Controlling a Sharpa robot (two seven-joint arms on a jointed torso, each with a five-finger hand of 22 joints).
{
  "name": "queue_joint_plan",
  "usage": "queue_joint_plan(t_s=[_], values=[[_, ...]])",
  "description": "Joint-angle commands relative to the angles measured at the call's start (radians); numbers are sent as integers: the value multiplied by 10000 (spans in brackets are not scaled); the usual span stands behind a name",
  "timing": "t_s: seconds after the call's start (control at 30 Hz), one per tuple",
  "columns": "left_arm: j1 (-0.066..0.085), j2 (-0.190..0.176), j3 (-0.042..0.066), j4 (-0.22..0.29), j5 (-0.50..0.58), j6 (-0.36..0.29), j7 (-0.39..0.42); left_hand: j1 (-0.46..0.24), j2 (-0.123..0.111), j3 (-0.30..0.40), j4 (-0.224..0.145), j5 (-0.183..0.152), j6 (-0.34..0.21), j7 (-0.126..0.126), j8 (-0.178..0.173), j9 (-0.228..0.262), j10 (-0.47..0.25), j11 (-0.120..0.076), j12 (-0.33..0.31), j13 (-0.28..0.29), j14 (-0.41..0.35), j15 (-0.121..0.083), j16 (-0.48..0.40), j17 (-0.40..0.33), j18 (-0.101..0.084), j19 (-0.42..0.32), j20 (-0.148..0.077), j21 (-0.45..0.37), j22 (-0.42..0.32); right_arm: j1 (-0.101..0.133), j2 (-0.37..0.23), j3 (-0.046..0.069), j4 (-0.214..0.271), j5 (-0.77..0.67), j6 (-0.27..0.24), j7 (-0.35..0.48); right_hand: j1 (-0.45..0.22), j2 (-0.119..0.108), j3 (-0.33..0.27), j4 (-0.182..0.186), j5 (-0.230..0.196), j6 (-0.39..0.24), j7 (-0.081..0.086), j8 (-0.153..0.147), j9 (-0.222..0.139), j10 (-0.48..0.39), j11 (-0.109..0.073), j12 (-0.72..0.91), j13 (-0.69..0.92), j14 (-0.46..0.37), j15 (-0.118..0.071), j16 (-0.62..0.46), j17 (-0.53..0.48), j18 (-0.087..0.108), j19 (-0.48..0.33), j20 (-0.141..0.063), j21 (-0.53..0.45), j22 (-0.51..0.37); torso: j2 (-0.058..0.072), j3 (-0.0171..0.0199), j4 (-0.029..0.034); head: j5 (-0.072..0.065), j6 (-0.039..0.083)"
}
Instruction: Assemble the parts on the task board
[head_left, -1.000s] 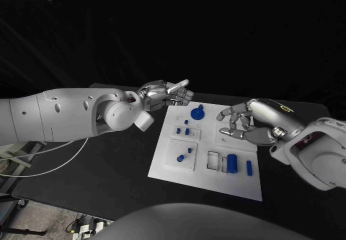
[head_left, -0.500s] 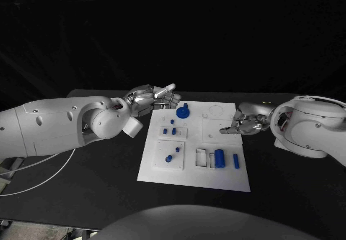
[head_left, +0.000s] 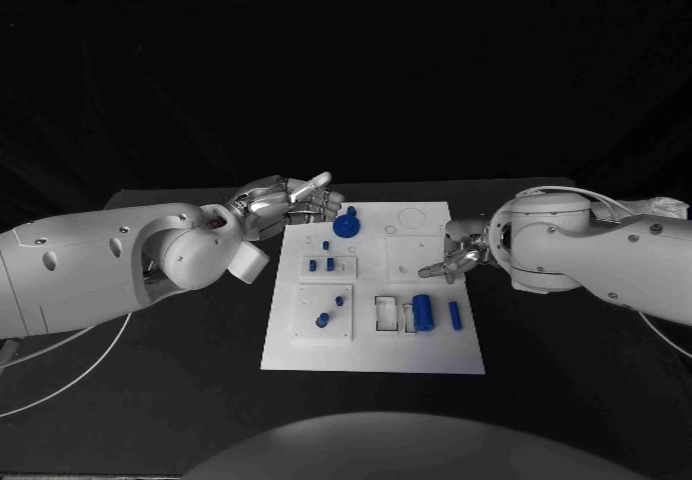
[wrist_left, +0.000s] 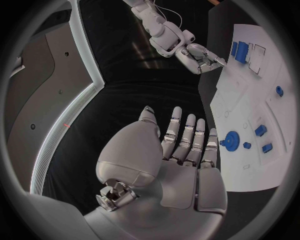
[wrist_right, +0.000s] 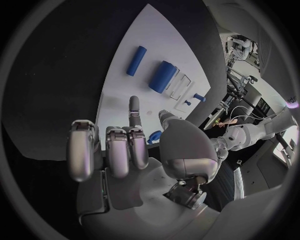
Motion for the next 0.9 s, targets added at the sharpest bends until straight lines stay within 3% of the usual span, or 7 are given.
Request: queue_joint_plan(t_s=[0.03,0.13,0.27,0.57,0.9], values=[[-4,28,8,-5,-45,235,20,115,8,-52,15,56,43,34,66,-13,83,-3,44,-16,78,21,65,-19,51,59,19,63,4,-99,241,-3,-226,347,387,-402,-224,32,-103,13,-366,124,0,-58,1,1043,-107,36,2625,1029,-88,34,2629,-185,120,-64,39,2083,-2,0,-10,-103,0],[-8,32,8,-14,-46,241,14,115,8,-52,15,56,43,34,66,-13,83,-3,44,-16,78,21,65,-19,51,59,19,63,4,-198,480,-3,-416,471,470,-432,-320,41,-135,6,-667,172,-10,-85,1,1043,-120,36,2625,1029,-101,34,2629,-183,115,-79,39,2079,4,3,-5,-90,0],[-11,45,8,-21,-47,267,-13,115,8,-52,15,56,43,34,66,-13,83,-3,44,-16,78,21,65,-19,51,59,19,63,4,-285,692,-2,-585,539,560,-469,-329,20,-149,-6,-759,190,-13,-96,3,1043,-125,36,2625,1029,-106,34,2629,-179,106,-85,27,2074,6,0,4,-78,0],[-20,94,8,-68,-93,372,-86,127,17,-51,15,64,43,35,67,-16,88,-5,46,-18,81,20,68,-22,49,51,19,58,-6,-423,955,-3,-902,515,977,-595,-158,-54,-121,-108,-697,58,16,-189,36,1043,-108,36,2625,1029,-107,34,2629,-136,15,-94,-139,2014,-1,-2,-1,-31,0],[-42,80,8,-76,-150,448,-206,132,22,-52,16,67,43,38,68,-19,89,-7,47,-20,82,20,69,-24,48,35,19,47,-21,-636,1073,-3,-900,501,1002,-627,-111,-104,-129,-133,-723,-41,43,-247,53,1043,-86,36,2625,1029,-94,34,2629,-107,-53,-87,-263,1972,-2,-1,1,31,0]])
